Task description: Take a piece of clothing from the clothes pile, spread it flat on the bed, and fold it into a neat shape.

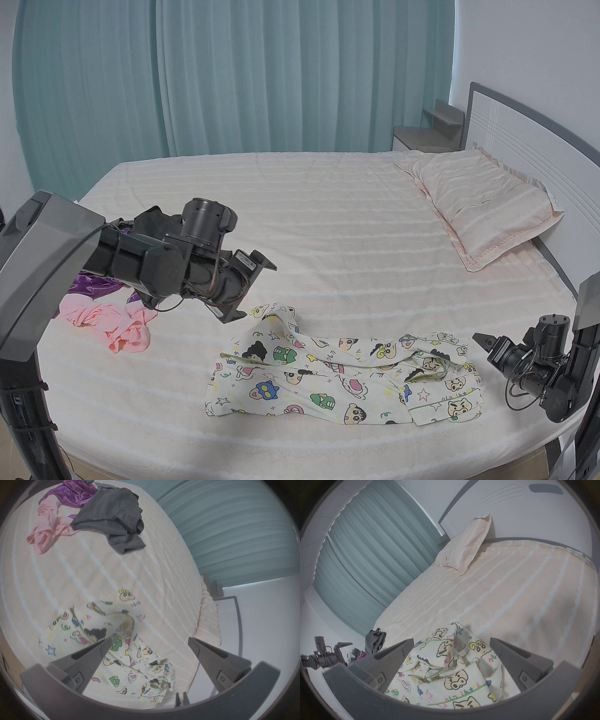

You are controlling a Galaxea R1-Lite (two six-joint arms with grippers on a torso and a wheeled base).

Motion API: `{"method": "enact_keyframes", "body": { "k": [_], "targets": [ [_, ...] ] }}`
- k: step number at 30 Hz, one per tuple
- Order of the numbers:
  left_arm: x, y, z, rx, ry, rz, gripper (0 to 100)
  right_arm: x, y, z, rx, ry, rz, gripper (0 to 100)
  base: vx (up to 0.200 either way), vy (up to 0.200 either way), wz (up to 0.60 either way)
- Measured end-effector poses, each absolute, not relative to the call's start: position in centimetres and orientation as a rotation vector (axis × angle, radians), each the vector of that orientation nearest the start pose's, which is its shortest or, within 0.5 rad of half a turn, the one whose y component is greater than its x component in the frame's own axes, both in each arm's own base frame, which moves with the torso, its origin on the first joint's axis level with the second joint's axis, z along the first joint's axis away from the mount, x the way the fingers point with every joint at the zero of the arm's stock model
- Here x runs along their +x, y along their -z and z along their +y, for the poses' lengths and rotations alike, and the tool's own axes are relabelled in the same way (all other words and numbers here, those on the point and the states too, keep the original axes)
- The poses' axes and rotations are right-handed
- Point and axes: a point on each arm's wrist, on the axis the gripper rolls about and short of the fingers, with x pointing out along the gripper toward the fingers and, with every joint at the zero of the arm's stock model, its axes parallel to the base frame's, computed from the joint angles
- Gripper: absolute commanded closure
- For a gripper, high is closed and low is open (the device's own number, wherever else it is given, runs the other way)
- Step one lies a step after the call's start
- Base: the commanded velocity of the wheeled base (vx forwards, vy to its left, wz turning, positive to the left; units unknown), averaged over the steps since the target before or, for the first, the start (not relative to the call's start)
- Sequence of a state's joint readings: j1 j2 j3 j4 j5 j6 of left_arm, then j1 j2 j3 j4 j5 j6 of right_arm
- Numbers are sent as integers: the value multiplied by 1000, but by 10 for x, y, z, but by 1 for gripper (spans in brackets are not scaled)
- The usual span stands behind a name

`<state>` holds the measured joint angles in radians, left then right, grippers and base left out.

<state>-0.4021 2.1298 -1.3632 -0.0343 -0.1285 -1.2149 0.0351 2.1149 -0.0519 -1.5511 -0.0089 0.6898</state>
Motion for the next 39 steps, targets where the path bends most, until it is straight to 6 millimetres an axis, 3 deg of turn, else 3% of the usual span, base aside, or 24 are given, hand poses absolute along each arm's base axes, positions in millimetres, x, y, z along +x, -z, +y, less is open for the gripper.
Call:
{"method": "enact_keyframes", "body": {
  "k": [9, 17, 32, 39],
  "targets": [
    [397, -111, -131, -1024, -15, 930, 0, 220, -22, 28, 720, 91, 518, 0, 0, 0, 0],
    [396, -103, -125, -1052, -44, 962, 0, 218, -23, 34, 739, 70, 527, 0, 0, 0, 0],
    [395, -97, -111, -1080, -76, 974, 0, 217, -24, 34, 741, 66, 530, 0, 0, 200, 0],
    [392, -92, -112, -1075, -76, 993, 0, 217, -23, 34, 741, 66, 532, 0, 0, 0, 0]
  ]
}}
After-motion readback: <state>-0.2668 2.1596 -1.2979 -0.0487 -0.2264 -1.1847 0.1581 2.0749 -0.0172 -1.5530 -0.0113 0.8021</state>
